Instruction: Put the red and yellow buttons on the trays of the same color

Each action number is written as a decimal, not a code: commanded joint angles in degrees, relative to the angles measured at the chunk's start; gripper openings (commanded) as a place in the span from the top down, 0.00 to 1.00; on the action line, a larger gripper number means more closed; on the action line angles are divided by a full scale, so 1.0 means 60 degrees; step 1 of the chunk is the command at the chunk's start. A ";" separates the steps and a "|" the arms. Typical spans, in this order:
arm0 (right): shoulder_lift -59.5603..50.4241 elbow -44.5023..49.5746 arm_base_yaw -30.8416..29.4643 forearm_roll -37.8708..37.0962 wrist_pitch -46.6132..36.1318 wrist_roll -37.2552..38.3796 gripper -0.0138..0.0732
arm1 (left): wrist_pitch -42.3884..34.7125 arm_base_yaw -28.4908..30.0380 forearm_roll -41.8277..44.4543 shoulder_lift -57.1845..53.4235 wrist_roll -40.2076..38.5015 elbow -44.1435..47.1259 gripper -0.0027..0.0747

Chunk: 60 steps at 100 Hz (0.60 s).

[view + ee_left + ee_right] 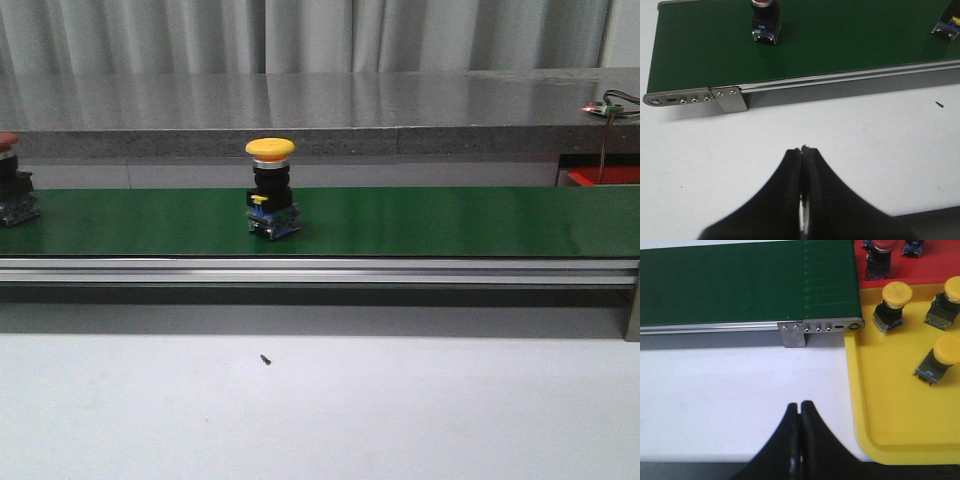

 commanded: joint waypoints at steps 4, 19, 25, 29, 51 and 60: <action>0.0052 -0.0224 -0.0018 0.0097 -0.0536 -0.0098 0.92 | -0.0499 -0.0080 -0.0178 -0.0020 -0.0029 -0.0230 0.99; 0.0146 -0.0233 -0.0018 -0.0001 -0.0526 -0.0098 0.92 | -0.0499 -0.0080 -0.0178 -0.0020 -0.0029 -0.0230 0.99; 0.0369 -0.0297 -0.0018 -0.0001 -0.0526 -0.0098 0.92 | -0.0499 -0.0080 -0.0178 -0.0020 -0.0029 -0.0230 0.99; 0.0623 -0.0353 -0.0018 -0.0001 -0.0519 -0.0098 0.92 | -0.0499 -0.0080 -0.0178 -0.0020 -0.0029 -0.0230 0.99; 0.2379 -0.1221 -0.0018 0.0006 -0.0619 -0.0098 0.92 | -0.0499 -0.0080 -0.0178 -0.0020 -0.0029 -0.0230 0.99; 0.3106 -0.1755 -0.0018 0.0006 -0.0884 -0.0098 0.92 | -0.0499 -0.0080 -0.0178 -0.0020 -0.0029 -0.0230 0.99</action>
